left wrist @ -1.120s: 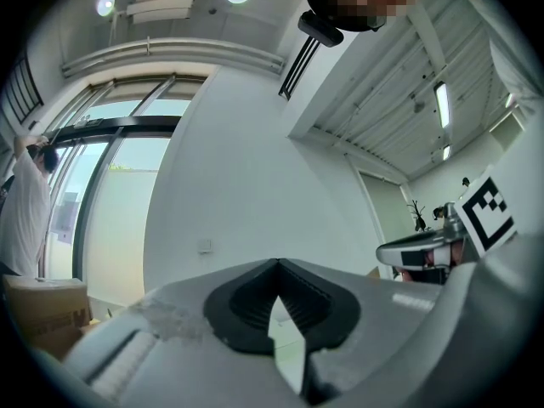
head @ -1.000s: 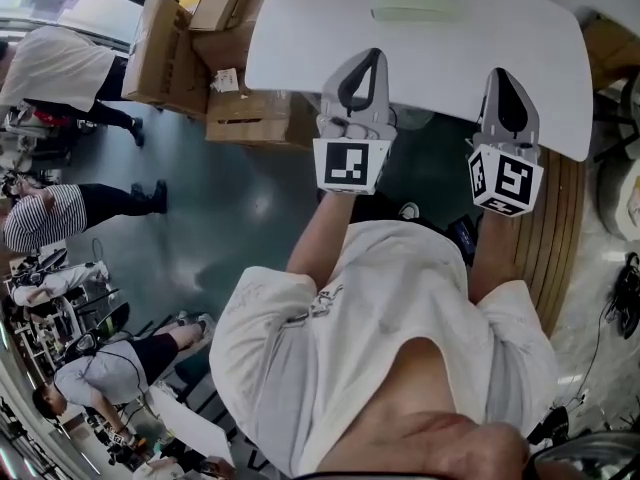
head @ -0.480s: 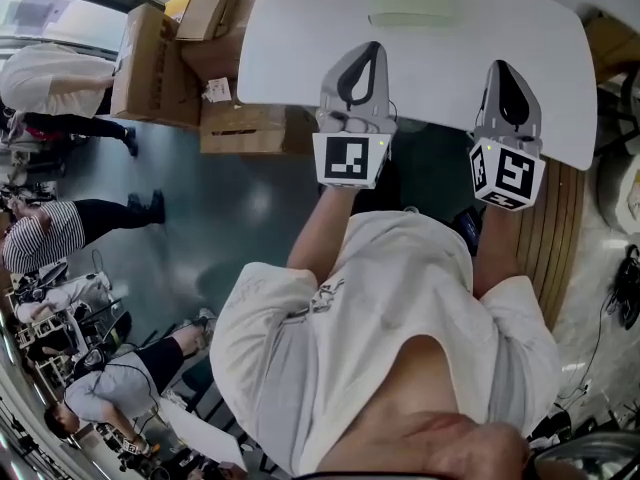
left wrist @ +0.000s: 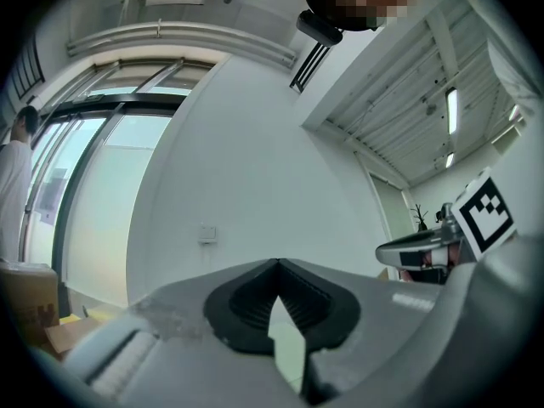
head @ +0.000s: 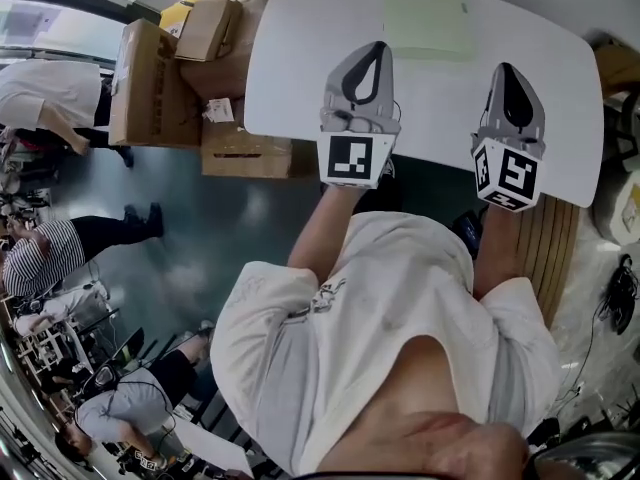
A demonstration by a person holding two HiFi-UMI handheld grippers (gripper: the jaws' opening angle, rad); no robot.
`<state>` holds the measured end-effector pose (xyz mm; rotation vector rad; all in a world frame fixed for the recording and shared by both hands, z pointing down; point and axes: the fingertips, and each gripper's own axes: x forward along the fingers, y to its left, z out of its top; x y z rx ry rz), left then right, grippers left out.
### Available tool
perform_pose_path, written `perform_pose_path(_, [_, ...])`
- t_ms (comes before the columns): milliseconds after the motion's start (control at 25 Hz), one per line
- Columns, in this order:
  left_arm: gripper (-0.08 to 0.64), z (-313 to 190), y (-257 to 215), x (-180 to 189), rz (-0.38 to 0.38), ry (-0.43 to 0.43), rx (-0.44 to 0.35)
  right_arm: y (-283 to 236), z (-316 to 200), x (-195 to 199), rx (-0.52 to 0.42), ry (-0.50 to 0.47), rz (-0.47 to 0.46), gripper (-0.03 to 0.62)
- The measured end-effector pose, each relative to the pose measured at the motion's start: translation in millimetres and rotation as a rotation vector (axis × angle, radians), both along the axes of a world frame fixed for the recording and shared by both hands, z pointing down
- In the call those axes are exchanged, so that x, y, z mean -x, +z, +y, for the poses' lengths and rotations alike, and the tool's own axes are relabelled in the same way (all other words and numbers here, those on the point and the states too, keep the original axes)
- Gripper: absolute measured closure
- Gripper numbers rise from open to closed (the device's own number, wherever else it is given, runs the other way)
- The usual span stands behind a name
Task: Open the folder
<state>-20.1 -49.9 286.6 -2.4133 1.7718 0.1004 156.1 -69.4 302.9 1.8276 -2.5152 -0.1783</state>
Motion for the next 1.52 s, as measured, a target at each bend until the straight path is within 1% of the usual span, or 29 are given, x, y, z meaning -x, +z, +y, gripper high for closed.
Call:
perform_pose_path(160, [0.566, -36.3, 2.1, 17.2, -0.007, 0.021, 0.013, -3.7, -32.4, 17.1, -0.004, 0.016, 0.013, 0.591])
perform_pose_path(320, [0.566, -64.6, -7.0, 35.6, -0.015, 0.042, -0.017, -10.2, -56.8, 29.3, -0.017, 0.046, 0.010, 0.591])
perform_pose_path(400, [0.566, -75.2, -11.7, 44.2, -0.003, 0.042, -0.020, -14.9, -66.5, 37.0, -0.025, 0.054, 0.009, 0.591])
perform_pose_path(640, [0.566, -103.8, -9.4, 48.1, 0.023, 0.086, -0.003, -23.1, -87.7, 46.0, -0.034, 0.087, 0.024, 0.591])
perform_pose_path(800, [0.566, -122.9, -5.5, 38.5, 0.033, 0.107, 0.005, -22.0, -98.5, 39.2, -0.026, 0.103, 0.035, 0.591])
perform_pose_path(1000, [0.566, -139.4, -1.3, 16.8, 0.035, 0.123, 0.009, -16.8, -114.0, 17.5, -0.021, 0.122, 0.057, 0.591])
perform_pose_path(1120, [0.566, -148.6, 3.3, 6.0, 0.028, 0.114, 0.016, -13.0, -126.7, 4.1, -0.013, 0.117, 0.041, 0.591])
perform_pose_path(1240, [0.566, -153.7, 7.3, -5.6, 0.011, 0.112, 0.015, -6.7, -136.8, -8.4, -0.001, 0.114, 0.043, 0.591])
perform_pose_path(1360, [0.566, -159.3, 8.8, -16.6, 0.013, 0.106, 0.023, -2.3, -144.7, -20.3, 0.009, 0.108, 0.037, 0.591])
perform_pose_path(1520, [0.566, -164.9, 8.0, -30.5, 0.007, 0.101, 0.020, 12.7, -154.9, -31.4, 0.052, 0.092, 0.030, 0.591])
